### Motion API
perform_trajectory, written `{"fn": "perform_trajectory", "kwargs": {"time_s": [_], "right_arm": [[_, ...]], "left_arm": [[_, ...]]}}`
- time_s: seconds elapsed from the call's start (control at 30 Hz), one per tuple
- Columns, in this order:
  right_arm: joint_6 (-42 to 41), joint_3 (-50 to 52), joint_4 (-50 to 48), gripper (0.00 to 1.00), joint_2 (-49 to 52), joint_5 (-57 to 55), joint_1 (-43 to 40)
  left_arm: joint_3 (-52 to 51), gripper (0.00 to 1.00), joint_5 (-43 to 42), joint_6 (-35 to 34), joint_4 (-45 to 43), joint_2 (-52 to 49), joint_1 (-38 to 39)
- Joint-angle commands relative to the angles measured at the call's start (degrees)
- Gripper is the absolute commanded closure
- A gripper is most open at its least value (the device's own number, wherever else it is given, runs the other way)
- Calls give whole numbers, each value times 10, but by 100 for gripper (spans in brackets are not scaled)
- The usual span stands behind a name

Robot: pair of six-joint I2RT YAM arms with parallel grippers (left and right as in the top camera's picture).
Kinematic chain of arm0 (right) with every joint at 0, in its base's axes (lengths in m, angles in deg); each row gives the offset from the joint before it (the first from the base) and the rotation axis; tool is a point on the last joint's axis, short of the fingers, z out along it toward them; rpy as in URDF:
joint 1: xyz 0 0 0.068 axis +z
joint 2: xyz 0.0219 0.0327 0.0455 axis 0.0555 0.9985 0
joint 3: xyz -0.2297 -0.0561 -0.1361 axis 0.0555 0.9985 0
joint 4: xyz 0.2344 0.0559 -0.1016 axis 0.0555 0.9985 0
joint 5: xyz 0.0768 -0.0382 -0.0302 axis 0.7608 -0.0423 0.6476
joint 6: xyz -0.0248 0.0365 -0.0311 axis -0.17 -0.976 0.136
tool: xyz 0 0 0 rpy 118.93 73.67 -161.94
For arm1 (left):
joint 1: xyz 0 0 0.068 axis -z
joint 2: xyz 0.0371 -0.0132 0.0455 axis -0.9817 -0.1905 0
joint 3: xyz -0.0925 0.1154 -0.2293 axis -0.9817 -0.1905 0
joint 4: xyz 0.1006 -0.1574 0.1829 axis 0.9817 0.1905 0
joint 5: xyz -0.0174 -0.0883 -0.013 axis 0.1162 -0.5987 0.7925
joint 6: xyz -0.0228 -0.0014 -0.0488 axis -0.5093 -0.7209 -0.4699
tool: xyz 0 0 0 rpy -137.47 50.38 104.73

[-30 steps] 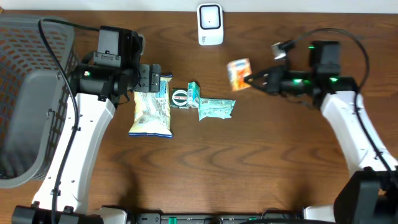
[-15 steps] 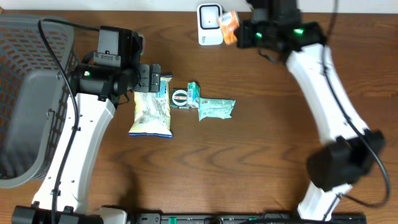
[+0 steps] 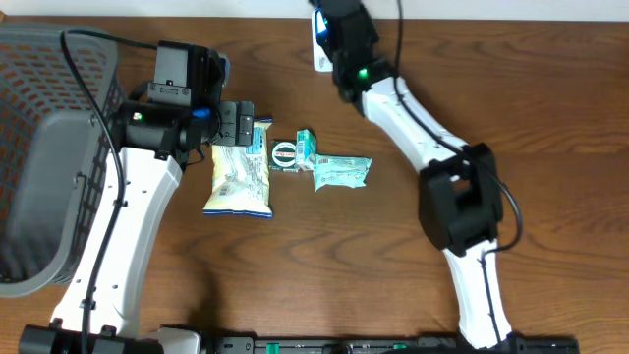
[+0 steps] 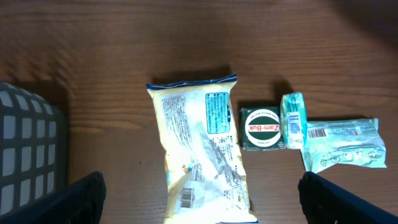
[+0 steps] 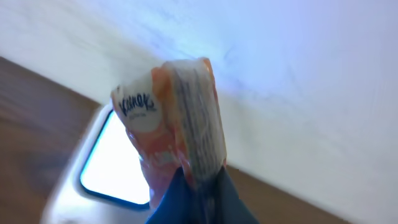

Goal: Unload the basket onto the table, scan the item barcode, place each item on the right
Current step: 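Hold the orange Kleenex pack up to the scanner with the right gripper, then carry the orange pack right and set it down on the table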

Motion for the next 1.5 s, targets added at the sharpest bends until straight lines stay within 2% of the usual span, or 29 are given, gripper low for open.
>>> {"fn": "perform_trajectory", "kwargs": {"time_s": [0.0, 0.1, 0.47, 0.63, 0.87, 1.1, 1.27, 1.47], "right_arm": [[141, -9, -35, 99, 35, -73, 2], [161, -9, -44, 99, 51, -83, 3], [147, -9, -53, 99, 53, -84, 3], [72, -9, -26, 99, 31, -70, 5], [-99, -9, 119, 99, -78, 75, -19], [-277, -9, 334, 99, -209, 302, -98], [-328, -9, 511, 99, -246, 408, -177], [-328, 5, 701, 99, -230, 416, -254]], "left_arm": [[5, 2, 3, 10, 1, 0, -3], [5, 2, 3, 10, 1, 0, -3], [5, 2, 3, 10, 1, 0, -3], [5, 2, 3, 10, 1, 0, -3], [5, 2, 3, 10, 1, 0, -3], [5, 2, 3, 10, 1, 0, -3], [5, 2, 3, 10, 1, 0, -3], [5, 2, 3, 10, 1, 0, -3]]}}
